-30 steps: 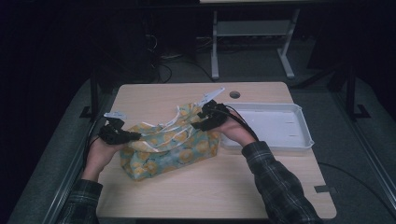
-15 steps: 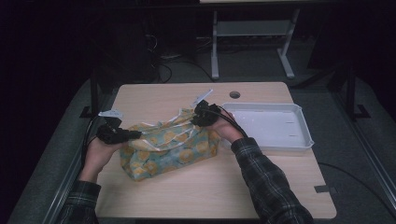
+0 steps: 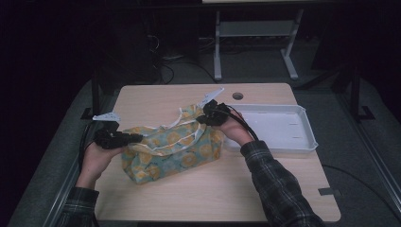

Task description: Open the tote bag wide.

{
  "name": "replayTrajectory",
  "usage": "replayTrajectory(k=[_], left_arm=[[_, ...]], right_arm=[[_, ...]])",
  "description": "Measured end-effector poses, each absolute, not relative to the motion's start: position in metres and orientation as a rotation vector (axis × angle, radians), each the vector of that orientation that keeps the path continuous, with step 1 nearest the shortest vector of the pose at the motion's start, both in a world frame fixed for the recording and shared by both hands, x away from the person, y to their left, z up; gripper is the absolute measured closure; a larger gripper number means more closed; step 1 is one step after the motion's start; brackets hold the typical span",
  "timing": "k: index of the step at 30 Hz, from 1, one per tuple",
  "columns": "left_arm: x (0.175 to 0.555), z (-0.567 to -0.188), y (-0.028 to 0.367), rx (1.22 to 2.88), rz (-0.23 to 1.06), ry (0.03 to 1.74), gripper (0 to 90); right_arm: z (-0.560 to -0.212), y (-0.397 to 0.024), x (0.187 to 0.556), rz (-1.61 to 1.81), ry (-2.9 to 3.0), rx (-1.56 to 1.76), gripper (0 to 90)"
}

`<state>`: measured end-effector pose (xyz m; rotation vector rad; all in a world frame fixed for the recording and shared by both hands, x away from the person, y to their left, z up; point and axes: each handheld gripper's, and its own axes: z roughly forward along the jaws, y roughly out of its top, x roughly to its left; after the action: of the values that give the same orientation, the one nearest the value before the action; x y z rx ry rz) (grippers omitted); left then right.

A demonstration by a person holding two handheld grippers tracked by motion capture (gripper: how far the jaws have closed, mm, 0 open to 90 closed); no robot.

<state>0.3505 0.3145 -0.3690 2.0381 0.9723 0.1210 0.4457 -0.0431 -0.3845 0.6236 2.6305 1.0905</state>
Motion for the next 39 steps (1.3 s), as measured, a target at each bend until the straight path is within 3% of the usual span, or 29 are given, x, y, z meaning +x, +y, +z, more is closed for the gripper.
replayTrajectory(k=[14,39], left_arm=[[0.311,-0.369,0.304,2.039,0.08,0.912,89.3],[0.285,-0.389,0.283,2.103,0.017,0.867,89.2]], right_arm=[[-0.377,-0.069,0.405,1.14,2.635,0.518,89.5],[-0.393,-0.092,0.368,1.104,2.725,0.505,89.4]])
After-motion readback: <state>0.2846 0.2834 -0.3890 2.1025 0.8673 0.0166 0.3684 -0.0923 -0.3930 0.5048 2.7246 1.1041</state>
